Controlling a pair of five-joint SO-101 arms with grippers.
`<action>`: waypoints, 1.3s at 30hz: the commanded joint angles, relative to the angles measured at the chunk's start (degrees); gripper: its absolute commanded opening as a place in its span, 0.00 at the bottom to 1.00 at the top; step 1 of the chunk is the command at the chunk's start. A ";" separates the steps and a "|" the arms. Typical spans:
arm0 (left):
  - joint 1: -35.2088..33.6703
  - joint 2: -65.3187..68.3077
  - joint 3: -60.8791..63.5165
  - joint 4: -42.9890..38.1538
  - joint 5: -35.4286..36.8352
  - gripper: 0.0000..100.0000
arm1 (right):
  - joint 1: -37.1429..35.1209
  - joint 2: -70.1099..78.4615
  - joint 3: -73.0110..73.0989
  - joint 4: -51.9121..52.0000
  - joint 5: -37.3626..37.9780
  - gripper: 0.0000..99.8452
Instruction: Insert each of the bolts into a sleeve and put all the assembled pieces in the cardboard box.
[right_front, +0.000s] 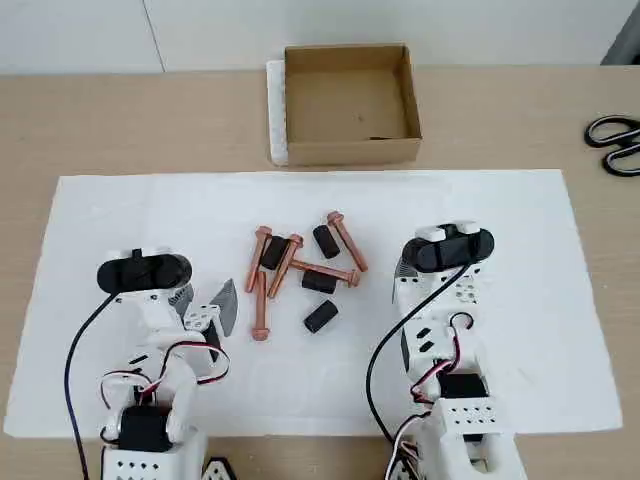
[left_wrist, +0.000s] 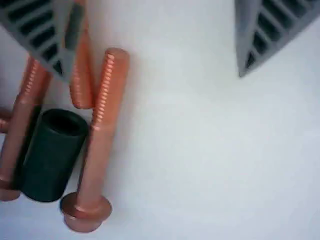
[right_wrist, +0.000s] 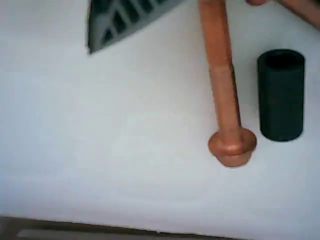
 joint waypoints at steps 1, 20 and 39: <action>0.44 -0.79 -0.40 -1.14 0.18 0.21 | -0.31 -0.66 0.53 0.22 0.09 0.18; 0.44 -0.79 -0.40 -1.14 0.18 0.21 | 6.46 -0.22 -24.97 34.77 9.67 0.18; 2.73 -0.79 -0.31 -2.46 -0.18 0.21 | 6.11 24.84 -85.27 82.59 12.66 0.18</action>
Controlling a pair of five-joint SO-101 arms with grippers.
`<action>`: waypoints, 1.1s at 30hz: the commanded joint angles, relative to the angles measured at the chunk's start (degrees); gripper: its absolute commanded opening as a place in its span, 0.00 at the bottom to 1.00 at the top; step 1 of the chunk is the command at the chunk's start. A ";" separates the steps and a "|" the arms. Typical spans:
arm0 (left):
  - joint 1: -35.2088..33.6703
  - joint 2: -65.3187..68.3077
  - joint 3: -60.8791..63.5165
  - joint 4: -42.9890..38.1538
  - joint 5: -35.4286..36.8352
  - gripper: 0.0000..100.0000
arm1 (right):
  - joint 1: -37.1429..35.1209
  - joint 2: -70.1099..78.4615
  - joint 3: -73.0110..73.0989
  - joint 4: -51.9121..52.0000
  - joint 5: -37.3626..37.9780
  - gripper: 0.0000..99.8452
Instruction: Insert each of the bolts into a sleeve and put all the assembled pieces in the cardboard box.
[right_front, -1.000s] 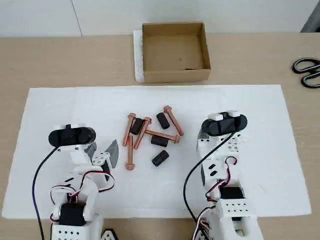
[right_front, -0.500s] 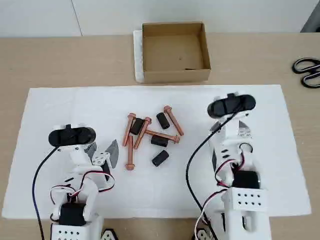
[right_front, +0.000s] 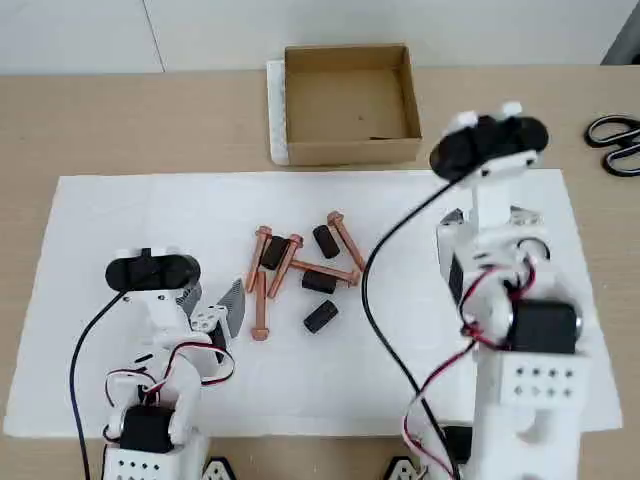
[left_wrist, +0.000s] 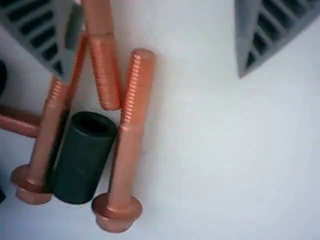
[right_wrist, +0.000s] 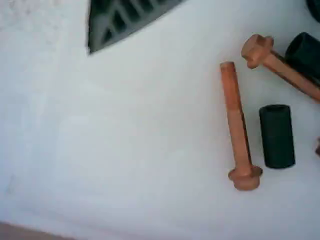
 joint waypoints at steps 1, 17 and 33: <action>-0.44 -0.79 -0.66 -1.23 -0.18 0.21 | 0.13 12.35 -16.88 9.98 0.44 0.18; -13.98 7.03 -20.79 11.25 -7.82 0.21 | -1.63 35.91 -39.21 19.56 0.26 0.18; -14.33 65.76 -68.44 21.89 -7.74 0.21 | -14.02 48.84 -36.75 19.47 -8.44 0.18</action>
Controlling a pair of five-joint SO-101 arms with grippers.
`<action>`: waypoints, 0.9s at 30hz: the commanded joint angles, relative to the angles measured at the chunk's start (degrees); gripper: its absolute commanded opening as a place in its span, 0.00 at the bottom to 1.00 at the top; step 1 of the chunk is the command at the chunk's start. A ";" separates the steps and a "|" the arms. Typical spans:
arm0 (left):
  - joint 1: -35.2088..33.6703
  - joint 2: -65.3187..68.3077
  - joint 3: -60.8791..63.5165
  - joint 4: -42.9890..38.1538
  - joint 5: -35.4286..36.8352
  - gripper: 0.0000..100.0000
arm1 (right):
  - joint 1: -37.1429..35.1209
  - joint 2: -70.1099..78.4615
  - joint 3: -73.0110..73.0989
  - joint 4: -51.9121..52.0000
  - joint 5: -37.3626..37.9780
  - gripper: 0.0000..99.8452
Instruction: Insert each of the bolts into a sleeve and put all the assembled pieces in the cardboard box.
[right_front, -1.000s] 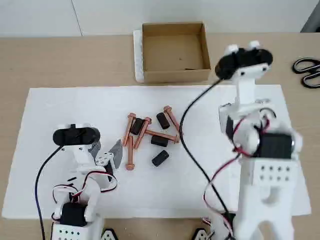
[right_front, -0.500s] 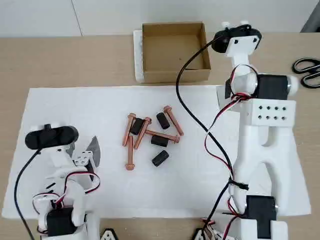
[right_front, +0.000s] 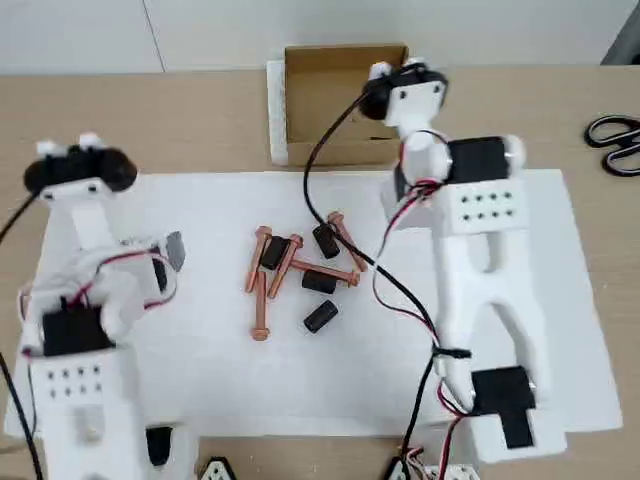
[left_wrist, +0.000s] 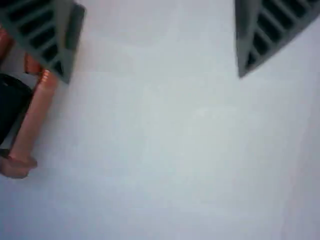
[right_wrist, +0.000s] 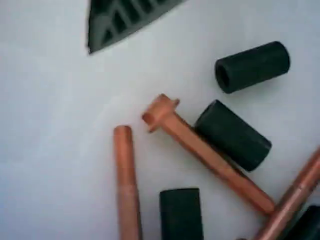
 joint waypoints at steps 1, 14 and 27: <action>-0.35 8.26 -8.31 1.14 0.00 0.21 | -2.68 5.93 -0.35 -2.33 -4.84 0.18; -0.35 10.37 -8.22 2.20 -0.18 0.21 | -14.81 17.27 -0.35 -13.58 -4.84 0.18; -0.18 10.37 -8.22 2.20 -0.18 0.21 | -15.78 27.03 -0.35 -22.20 -2.64 0.18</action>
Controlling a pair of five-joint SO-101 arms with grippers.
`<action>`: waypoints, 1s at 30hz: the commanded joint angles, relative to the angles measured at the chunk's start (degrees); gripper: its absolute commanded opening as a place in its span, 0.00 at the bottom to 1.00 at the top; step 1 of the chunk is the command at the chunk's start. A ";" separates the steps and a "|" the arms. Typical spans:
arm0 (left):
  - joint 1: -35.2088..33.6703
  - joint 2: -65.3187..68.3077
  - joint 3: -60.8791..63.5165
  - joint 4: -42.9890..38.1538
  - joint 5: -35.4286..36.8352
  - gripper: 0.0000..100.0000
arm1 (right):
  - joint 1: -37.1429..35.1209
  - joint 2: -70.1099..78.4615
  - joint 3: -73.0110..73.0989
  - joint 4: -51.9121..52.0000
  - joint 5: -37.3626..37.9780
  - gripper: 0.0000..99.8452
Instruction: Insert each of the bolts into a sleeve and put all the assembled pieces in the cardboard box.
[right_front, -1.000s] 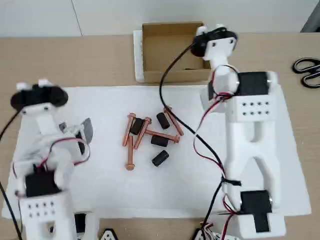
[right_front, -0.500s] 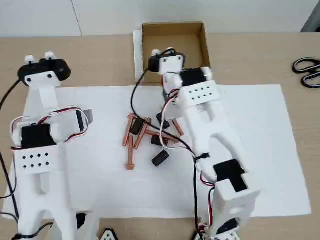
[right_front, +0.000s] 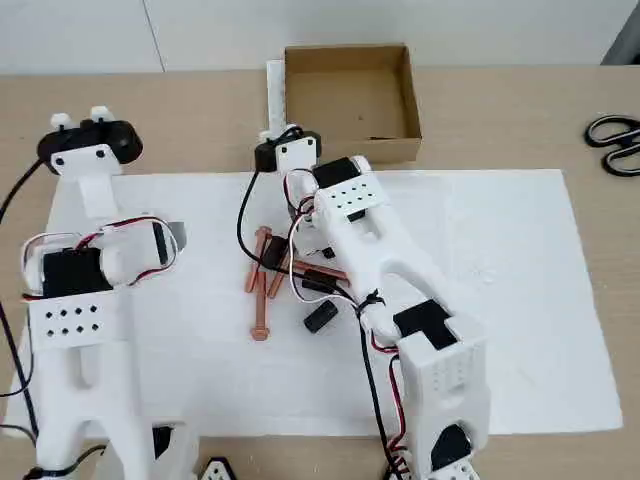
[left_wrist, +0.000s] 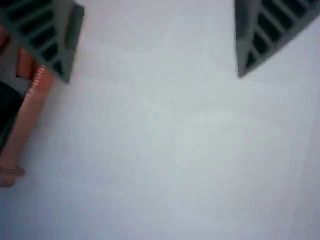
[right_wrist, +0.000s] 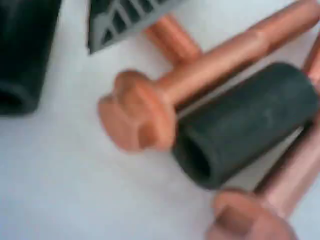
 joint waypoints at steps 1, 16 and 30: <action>-0.18 -0.35 -1.19 0.35 -0.18 0.21 | -0.22 0.48 -0.44 -2.24 0.53 0.18; -0.09 -0.35 -1.10 0.26 -0.18 0.21 | -0.04 7.43 -3.34 -3.12 1.32 0.06; 0.00 -0.35 -1.10 0.09 -0.18 0.21 | 0.31 4.88 -11.43 6.99 1.32 0.04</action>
